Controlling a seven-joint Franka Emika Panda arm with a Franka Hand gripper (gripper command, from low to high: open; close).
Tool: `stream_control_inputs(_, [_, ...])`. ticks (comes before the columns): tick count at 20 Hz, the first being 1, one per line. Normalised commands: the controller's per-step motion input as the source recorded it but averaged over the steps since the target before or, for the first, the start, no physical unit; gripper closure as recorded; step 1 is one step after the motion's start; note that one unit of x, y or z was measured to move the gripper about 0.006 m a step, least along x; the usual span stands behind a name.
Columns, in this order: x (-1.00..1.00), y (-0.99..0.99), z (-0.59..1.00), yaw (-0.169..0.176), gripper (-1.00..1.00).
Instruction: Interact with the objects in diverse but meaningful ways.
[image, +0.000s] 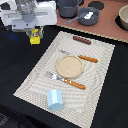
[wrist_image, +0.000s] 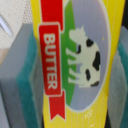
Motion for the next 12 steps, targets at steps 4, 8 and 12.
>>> stream_control_inputs(4, [0.74,-0.62,0.01,0.0,1.0])
stream_control_inputs(8, [0.77,-0.58,0.0,0.0,1.0])
stream_control_inputs(12, [0.75,-0.6,0.03,0.0,1.0])
